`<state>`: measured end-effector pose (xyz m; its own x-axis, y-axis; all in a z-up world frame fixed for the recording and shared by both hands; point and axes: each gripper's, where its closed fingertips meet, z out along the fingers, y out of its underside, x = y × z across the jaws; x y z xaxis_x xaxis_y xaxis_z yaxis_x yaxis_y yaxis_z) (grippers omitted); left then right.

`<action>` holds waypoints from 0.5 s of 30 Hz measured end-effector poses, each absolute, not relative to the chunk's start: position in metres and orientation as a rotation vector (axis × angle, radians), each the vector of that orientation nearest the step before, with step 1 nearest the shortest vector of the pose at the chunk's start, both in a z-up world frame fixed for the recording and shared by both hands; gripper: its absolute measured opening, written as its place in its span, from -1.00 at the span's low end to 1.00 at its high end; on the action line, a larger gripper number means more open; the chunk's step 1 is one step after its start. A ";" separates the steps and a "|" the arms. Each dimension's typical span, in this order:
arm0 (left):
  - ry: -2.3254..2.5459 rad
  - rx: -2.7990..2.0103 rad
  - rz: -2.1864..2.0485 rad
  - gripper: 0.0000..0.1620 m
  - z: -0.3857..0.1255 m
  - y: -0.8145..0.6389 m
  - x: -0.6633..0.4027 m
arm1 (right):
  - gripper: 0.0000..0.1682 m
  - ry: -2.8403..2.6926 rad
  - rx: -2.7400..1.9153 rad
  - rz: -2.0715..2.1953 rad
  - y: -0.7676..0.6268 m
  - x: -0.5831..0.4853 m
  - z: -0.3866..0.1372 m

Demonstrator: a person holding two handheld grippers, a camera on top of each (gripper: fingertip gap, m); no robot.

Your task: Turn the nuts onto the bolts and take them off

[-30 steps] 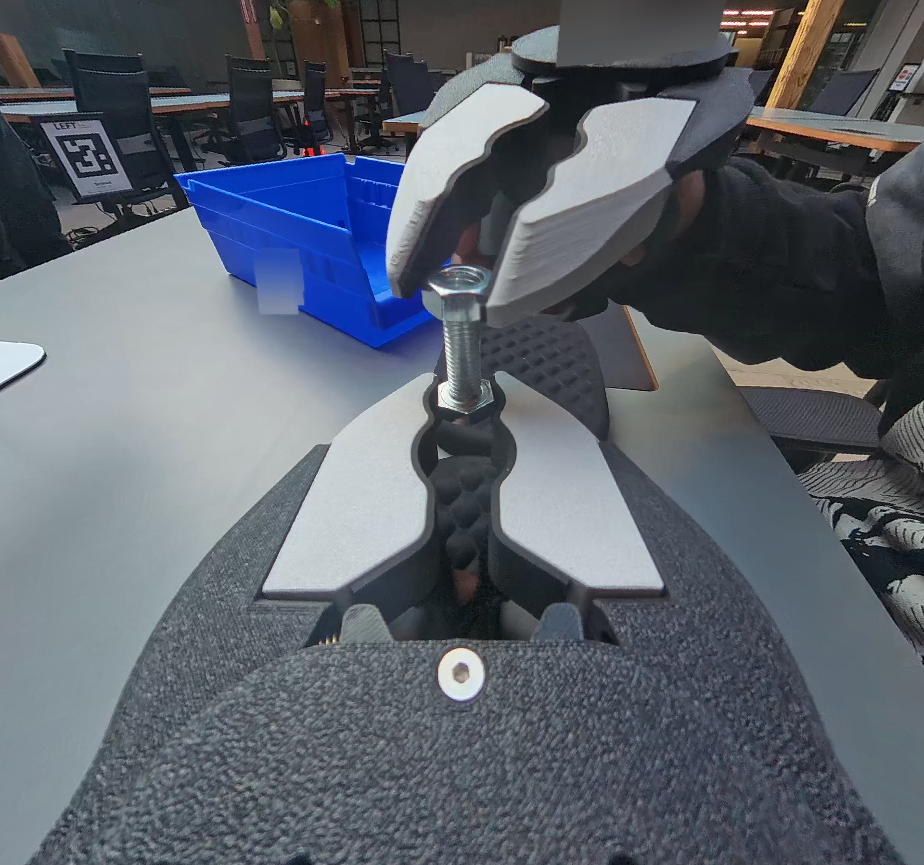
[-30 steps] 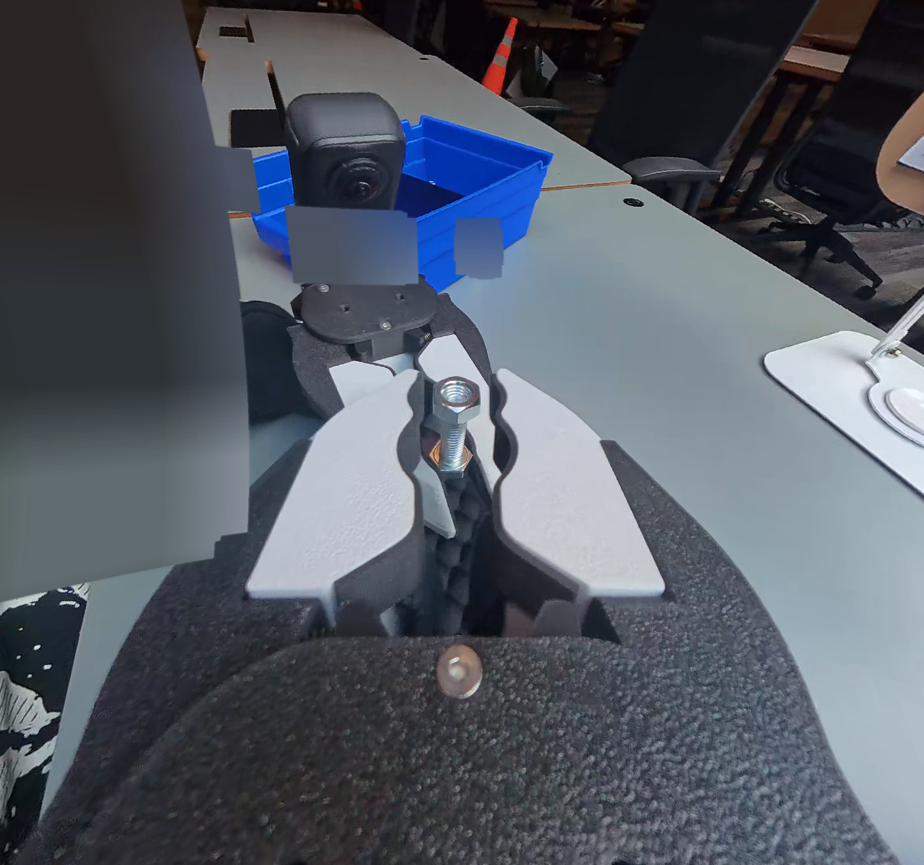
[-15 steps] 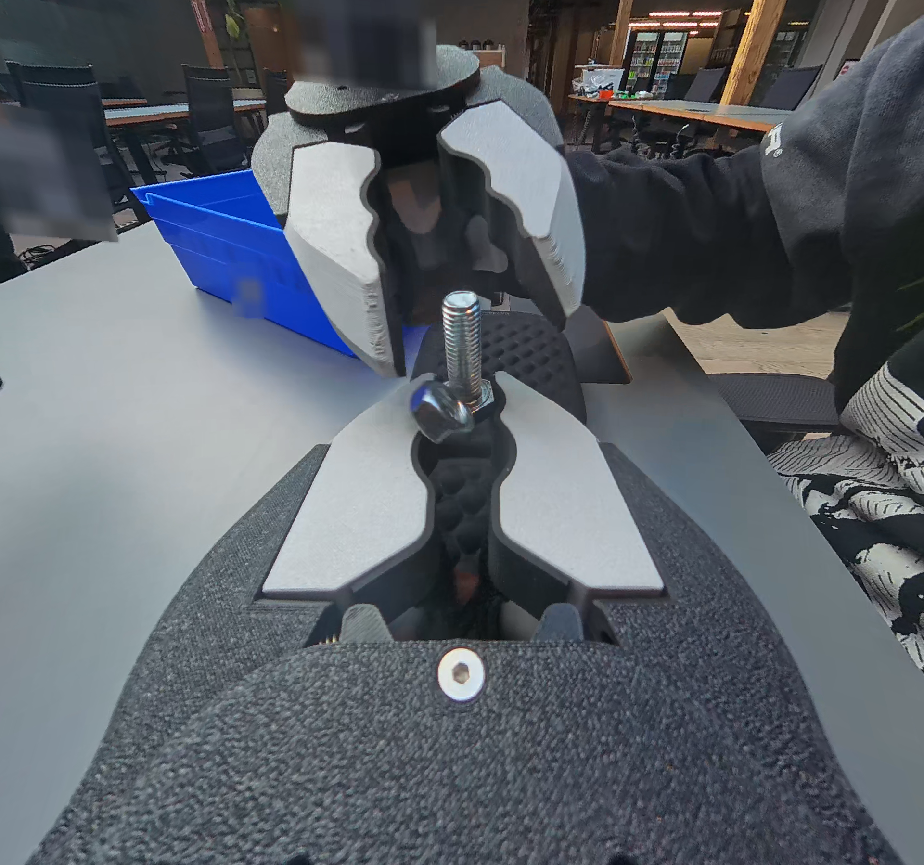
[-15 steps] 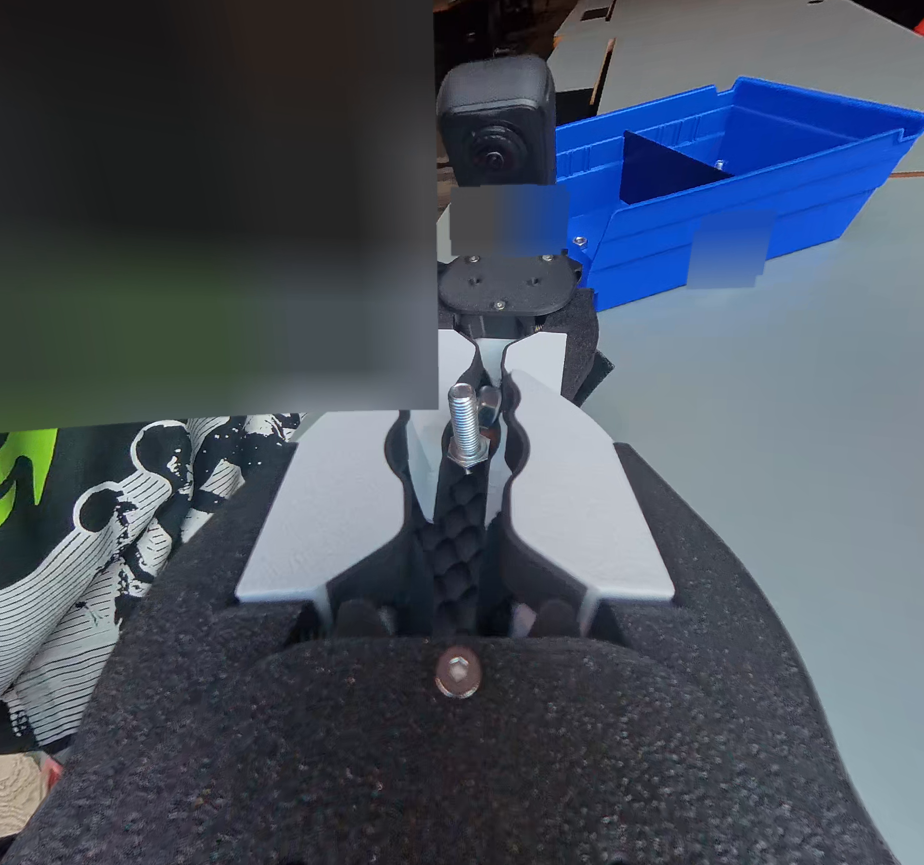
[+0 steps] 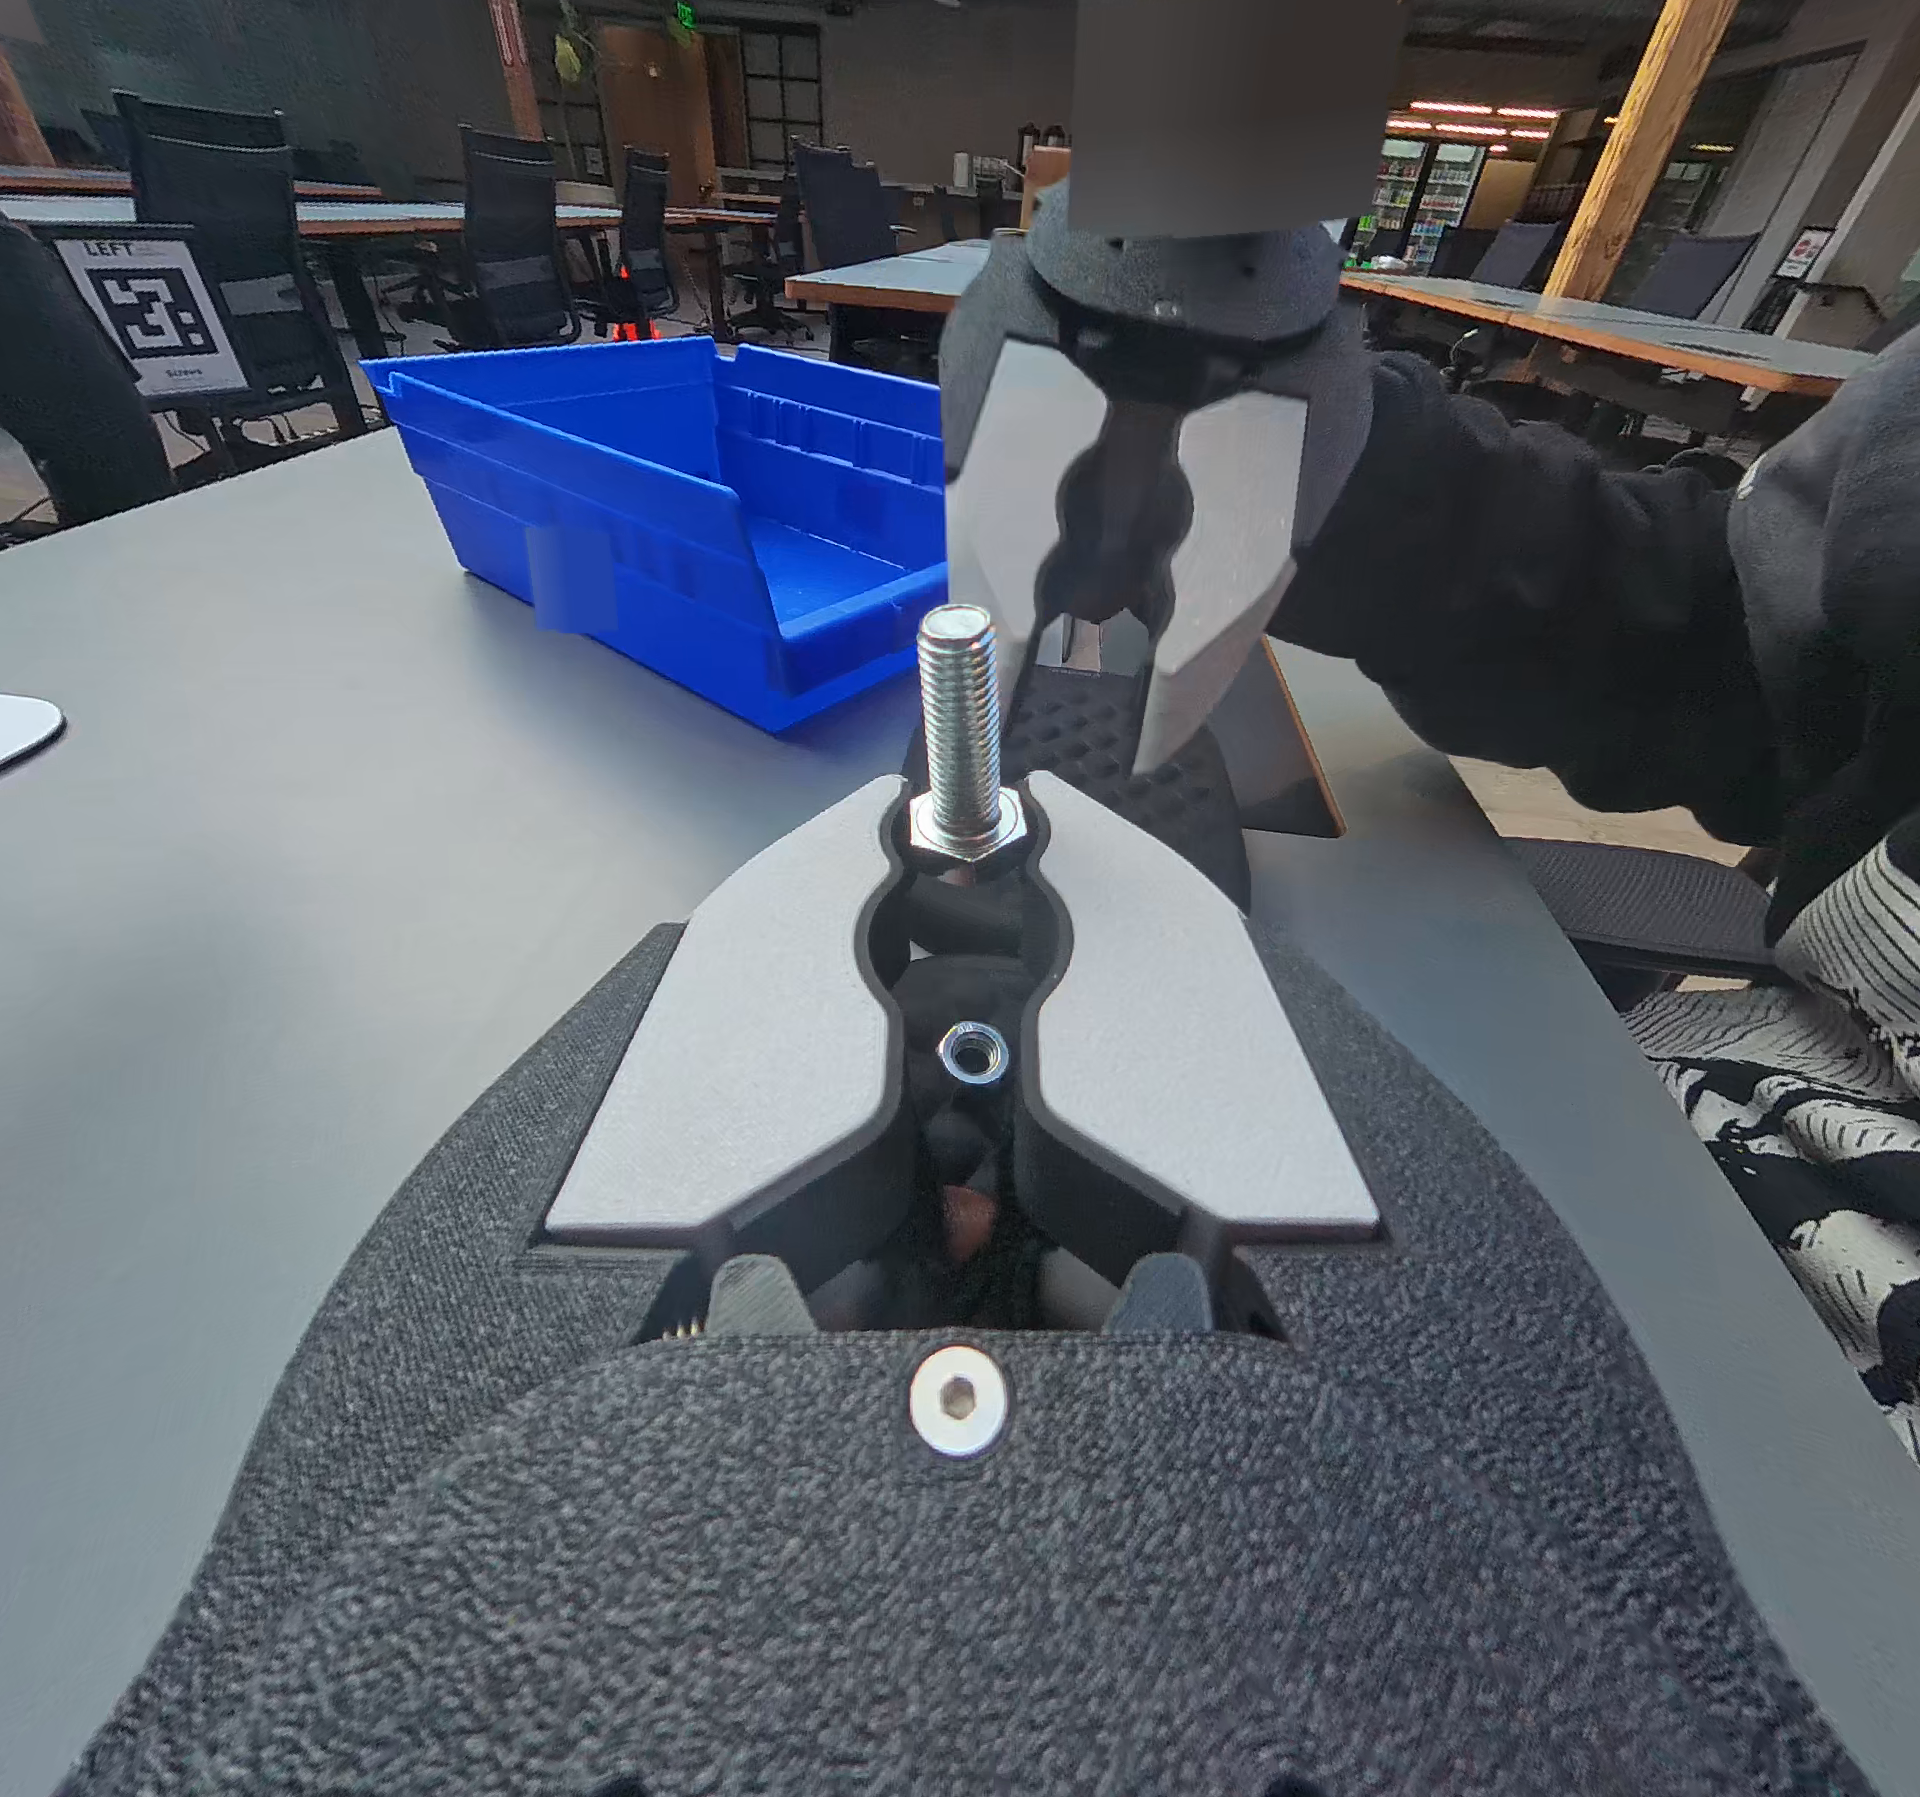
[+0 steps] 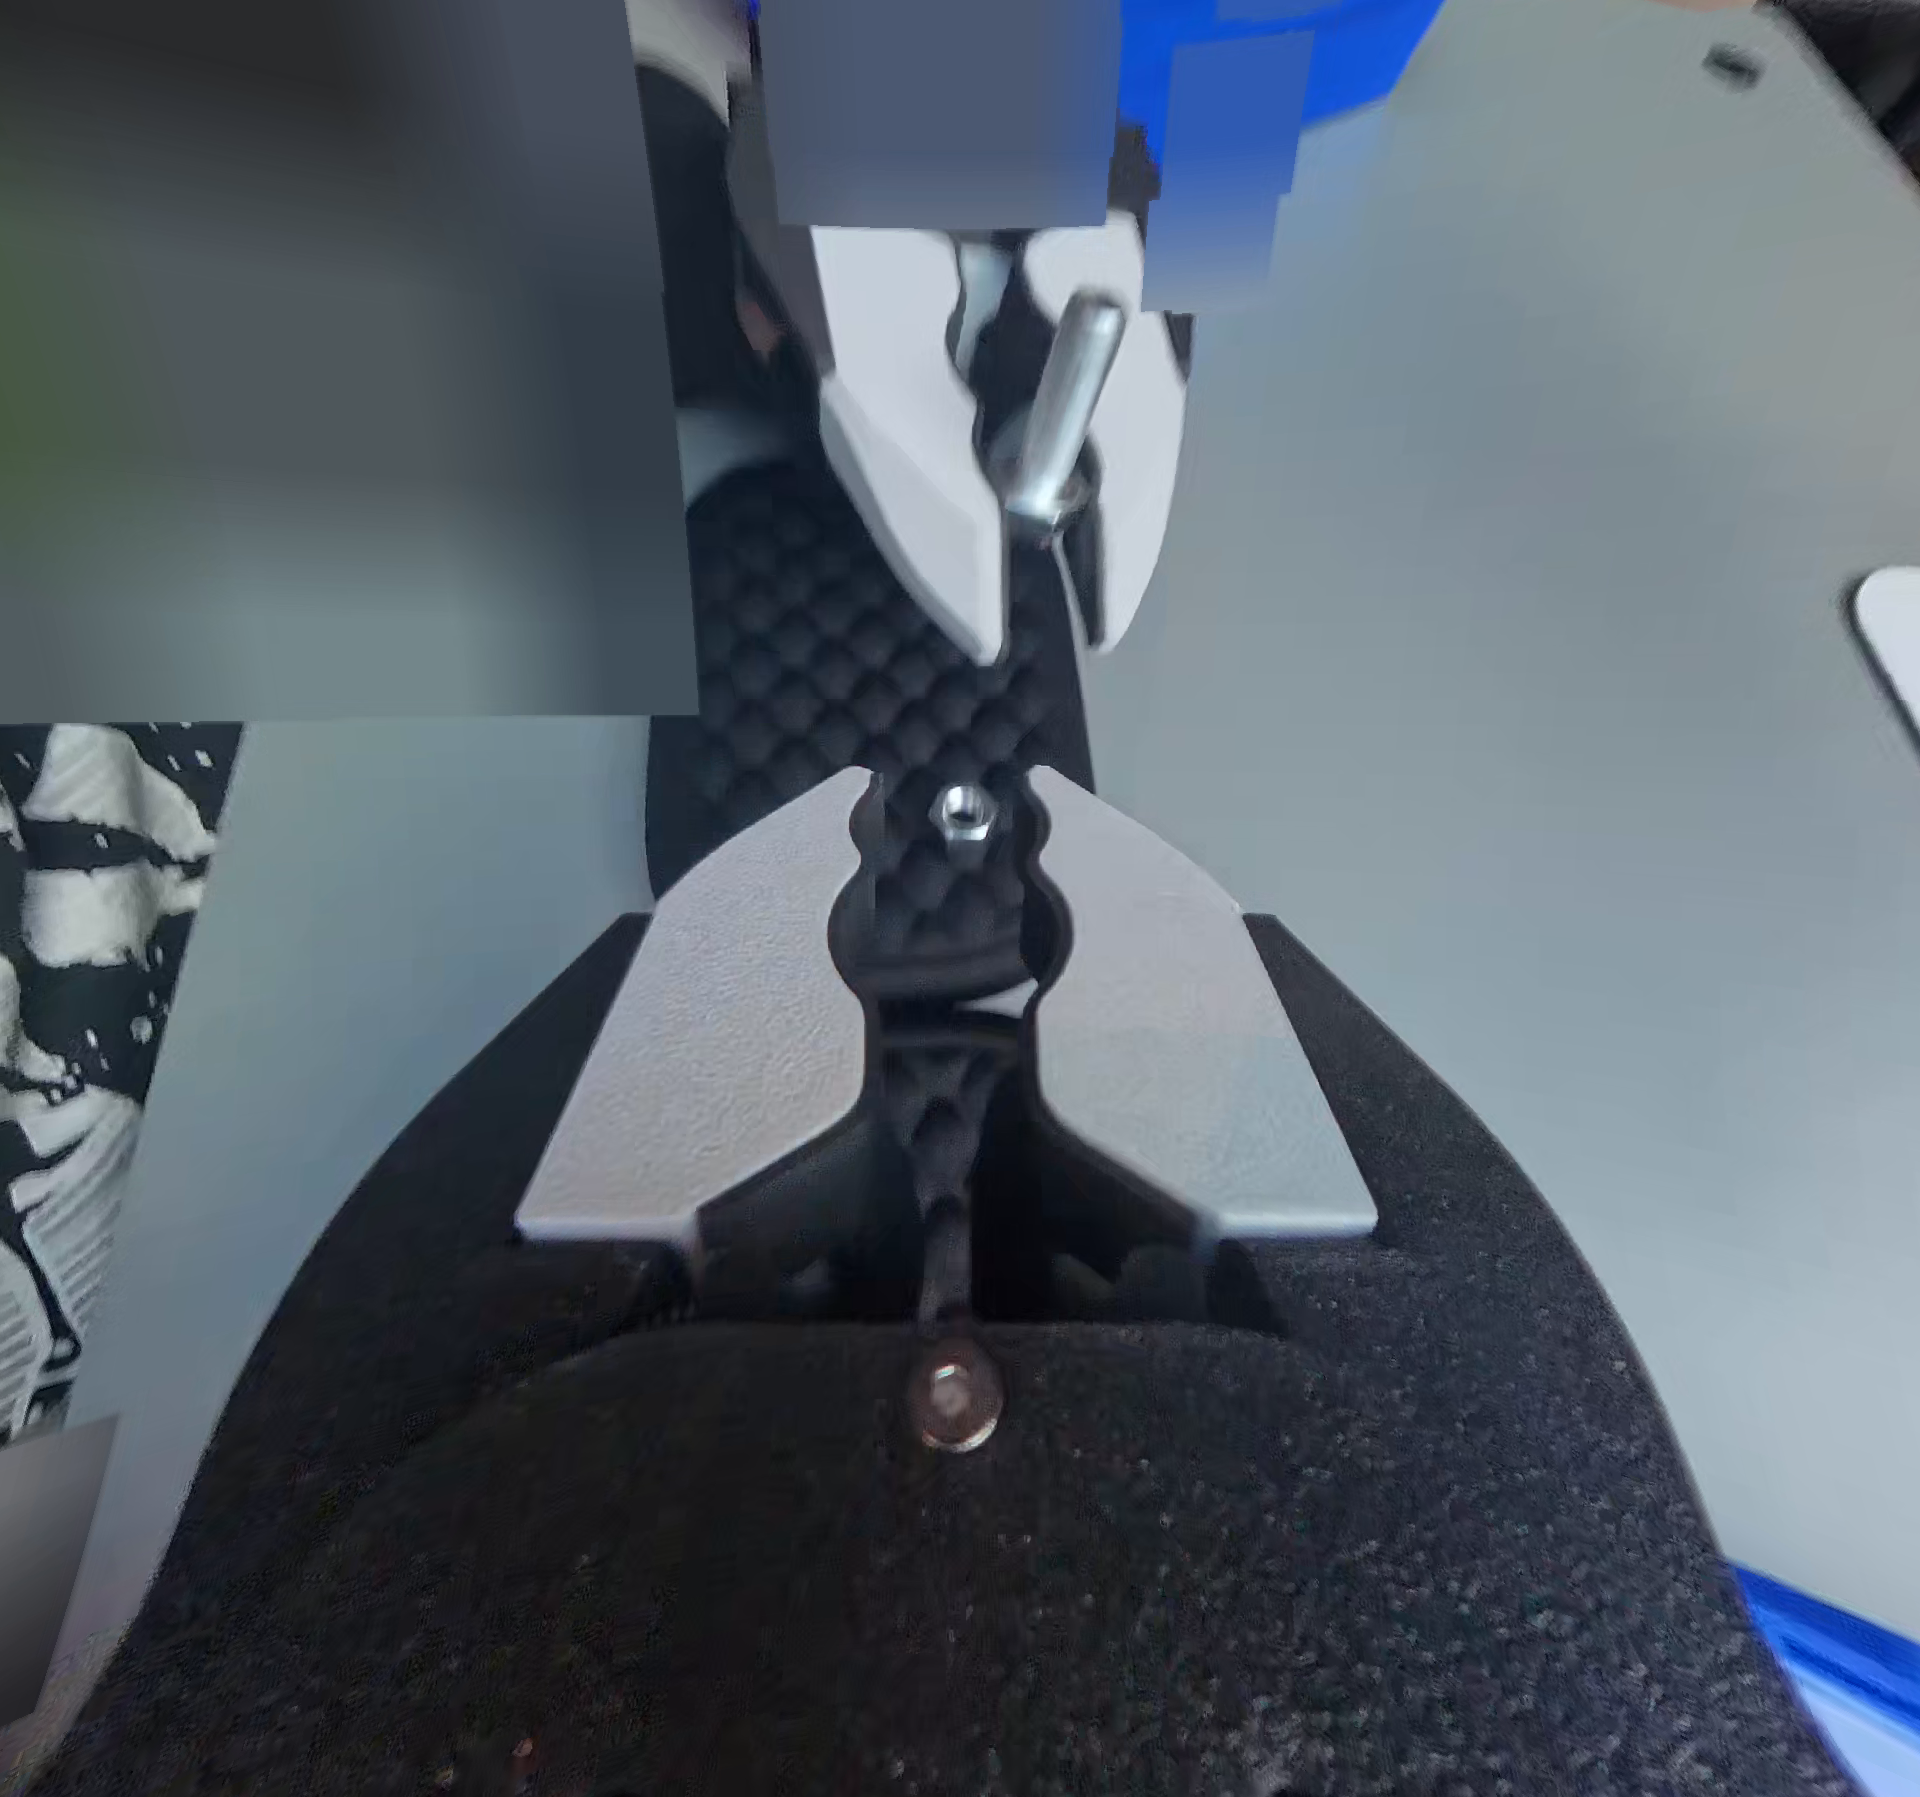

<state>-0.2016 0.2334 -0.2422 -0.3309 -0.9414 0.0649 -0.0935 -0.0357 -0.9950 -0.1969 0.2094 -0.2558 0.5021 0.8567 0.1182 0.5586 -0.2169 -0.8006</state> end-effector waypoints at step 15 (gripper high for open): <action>1.503 -1.147 -1.370 -0.79 -0.243 0.253 -0.210 | -0.78 -1.451 -2.274 0.173 0.230 -0.210 -0.330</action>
